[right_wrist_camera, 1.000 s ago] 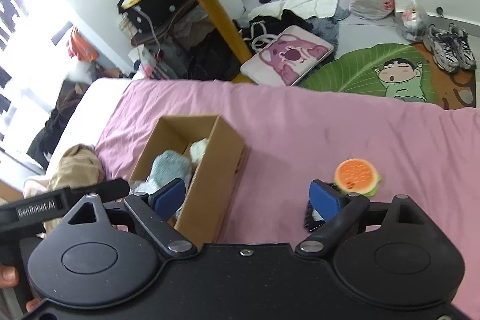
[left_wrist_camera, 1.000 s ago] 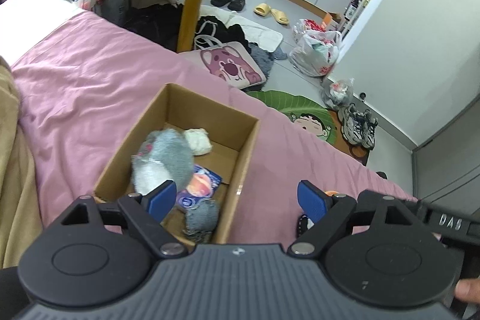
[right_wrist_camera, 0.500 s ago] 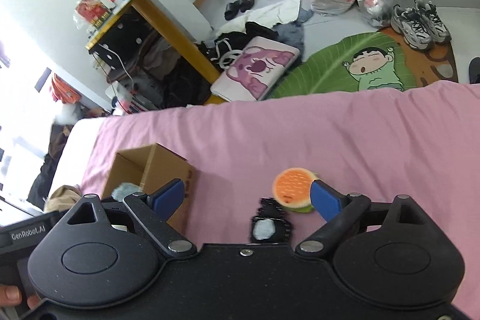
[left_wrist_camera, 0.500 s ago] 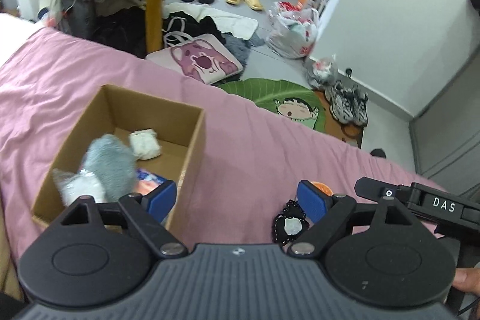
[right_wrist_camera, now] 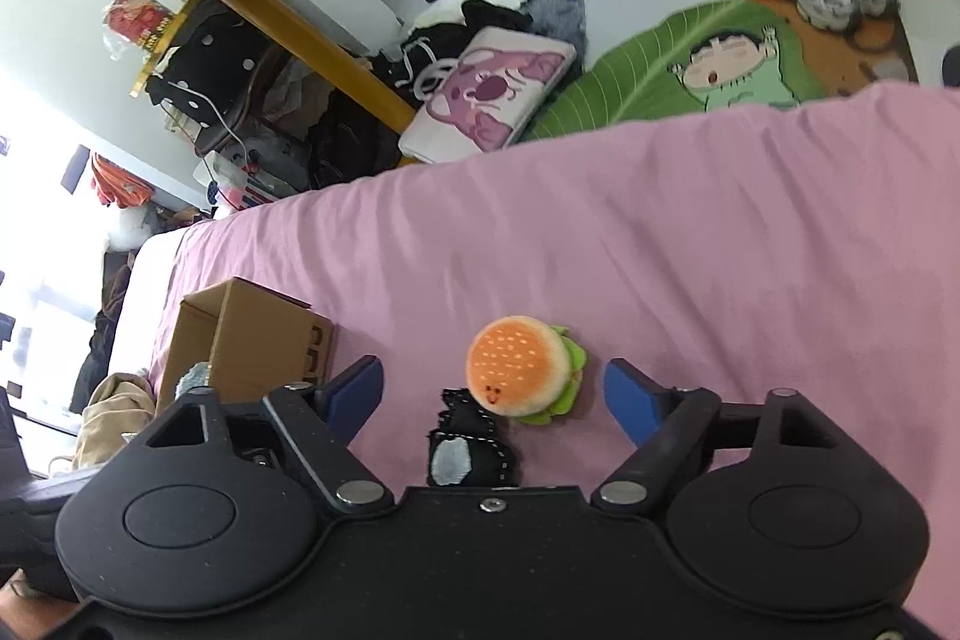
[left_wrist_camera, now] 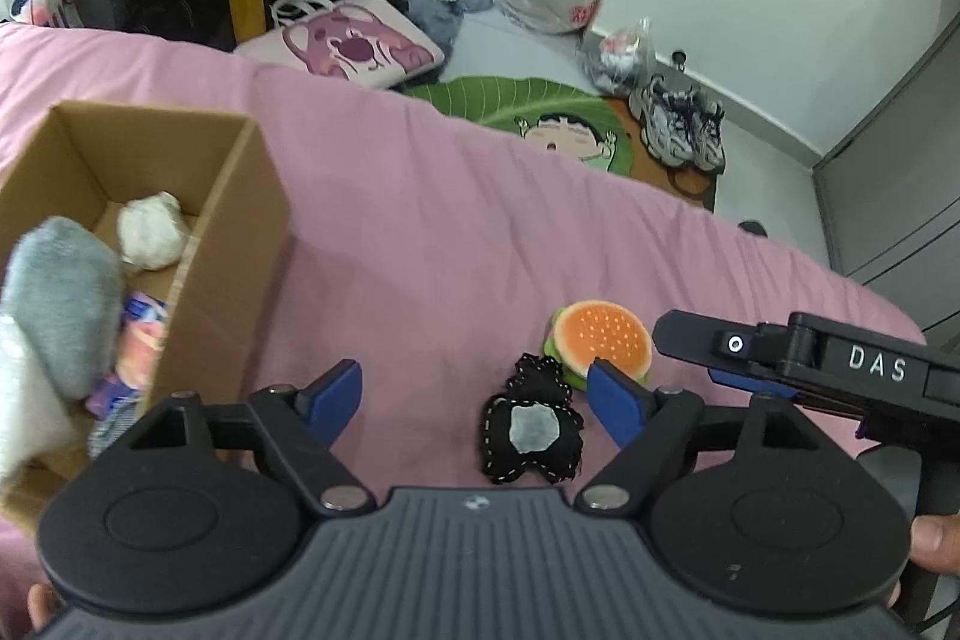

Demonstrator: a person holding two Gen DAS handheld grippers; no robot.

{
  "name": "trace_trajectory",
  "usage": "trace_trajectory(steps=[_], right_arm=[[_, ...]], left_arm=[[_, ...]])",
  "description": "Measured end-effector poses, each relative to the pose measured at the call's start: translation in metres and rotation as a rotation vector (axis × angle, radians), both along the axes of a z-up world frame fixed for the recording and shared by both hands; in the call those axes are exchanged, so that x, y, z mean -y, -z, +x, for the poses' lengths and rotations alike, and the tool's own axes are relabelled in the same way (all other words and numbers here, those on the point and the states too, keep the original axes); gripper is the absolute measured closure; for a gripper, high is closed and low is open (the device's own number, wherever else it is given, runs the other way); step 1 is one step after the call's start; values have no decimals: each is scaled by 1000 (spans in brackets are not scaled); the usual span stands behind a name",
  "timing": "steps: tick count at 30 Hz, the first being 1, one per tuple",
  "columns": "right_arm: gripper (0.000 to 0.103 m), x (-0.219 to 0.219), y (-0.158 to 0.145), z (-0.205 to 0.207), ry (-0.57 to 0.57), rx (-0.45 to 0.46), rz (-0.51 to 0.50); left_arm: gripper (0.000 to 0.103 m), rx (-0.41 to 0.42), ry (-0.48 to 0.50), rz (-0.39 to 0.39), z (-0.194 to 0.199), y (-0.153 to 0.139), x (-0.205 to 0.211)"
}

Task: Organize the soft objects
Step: 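Move both grippers toward the black felt plush and burger plush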

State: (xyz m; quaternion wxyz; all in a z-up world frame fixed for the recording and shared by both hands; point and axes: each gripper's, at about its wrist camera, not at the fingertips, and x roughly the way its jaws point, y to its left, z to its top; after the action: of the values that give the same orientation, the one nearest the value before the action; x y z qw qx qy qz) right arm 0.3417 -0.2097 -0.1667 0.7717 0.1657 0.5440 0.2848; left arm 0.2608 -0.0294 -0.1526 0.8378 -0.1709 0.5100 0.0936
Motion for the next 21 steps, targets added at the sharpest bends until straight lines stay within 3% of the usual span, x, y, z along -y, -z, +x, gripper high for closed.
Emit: trace_trajectory(steps=[13, 21], right_arm=[[31, 6, 34, 11, -2, -100, 18], [33, -1, 41, 13, -17, -106, 1]], left_arm=[[48, -112, 46, -66, 18, 53, 20], [49, -122, 64, -82, 20, 65, 27]])
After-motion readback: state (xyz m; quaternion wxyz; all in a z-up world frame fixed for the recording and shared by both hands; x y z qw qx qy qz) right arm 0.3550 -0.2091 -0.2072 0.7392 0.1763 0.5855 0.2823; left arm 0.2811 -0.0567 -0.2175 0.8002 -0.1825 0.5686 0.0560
